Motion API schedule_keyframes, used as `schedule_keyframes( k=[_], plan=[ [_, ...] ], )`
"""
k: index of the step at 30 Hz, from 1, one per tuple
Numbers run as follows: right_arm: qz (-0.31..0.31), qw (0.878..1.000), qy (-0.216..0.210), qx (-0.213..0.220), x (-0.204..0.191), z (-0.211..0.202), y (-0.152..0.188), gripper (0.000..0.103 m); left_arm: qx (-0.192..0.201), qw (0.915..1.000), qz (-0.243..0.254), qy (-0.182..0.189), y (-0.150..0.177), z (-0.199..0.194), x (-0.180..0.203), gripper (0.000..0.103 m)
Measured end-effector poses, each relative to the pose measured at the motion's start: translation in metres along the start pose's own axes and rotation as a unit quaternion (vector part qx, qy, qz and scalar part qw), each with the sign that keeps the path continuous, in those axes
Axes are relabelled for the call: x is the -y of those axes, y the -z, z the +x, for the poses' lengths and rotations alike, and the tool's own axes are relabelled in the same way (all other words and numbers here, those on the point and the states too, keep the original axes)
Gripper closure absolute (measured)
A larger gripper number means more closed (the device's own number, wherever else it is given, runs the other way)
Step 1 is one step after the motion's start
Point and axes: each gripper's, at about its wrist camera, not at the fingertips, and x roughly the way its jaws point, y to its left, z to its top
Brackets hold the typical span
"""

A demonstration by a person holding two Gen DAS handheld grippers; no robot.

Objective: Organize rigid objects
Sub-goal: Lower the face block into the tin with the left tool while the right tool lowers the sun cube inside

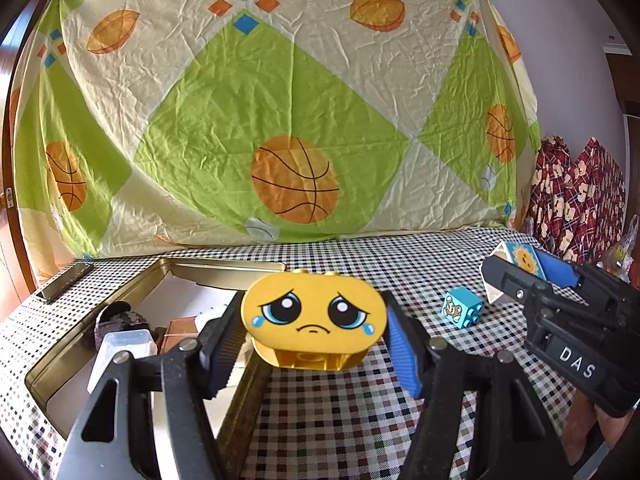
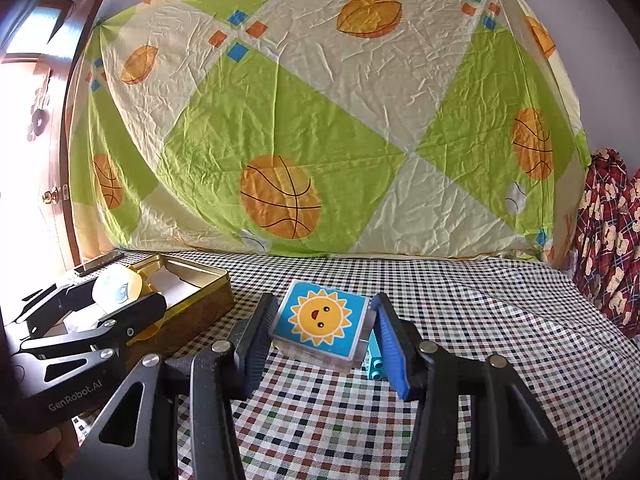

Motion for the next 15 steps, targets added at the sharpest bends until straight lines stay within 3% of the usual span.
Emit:
schedule_keyframes(
  k=[15],
  plan=[
    [-0.018,1.000,-0.019,0.003,-0.026,0.001,0.001,0.052,0.011,0.9998,-0.013,-0.009,0.002,-0.011,-0.018,0.038]
  ],
)
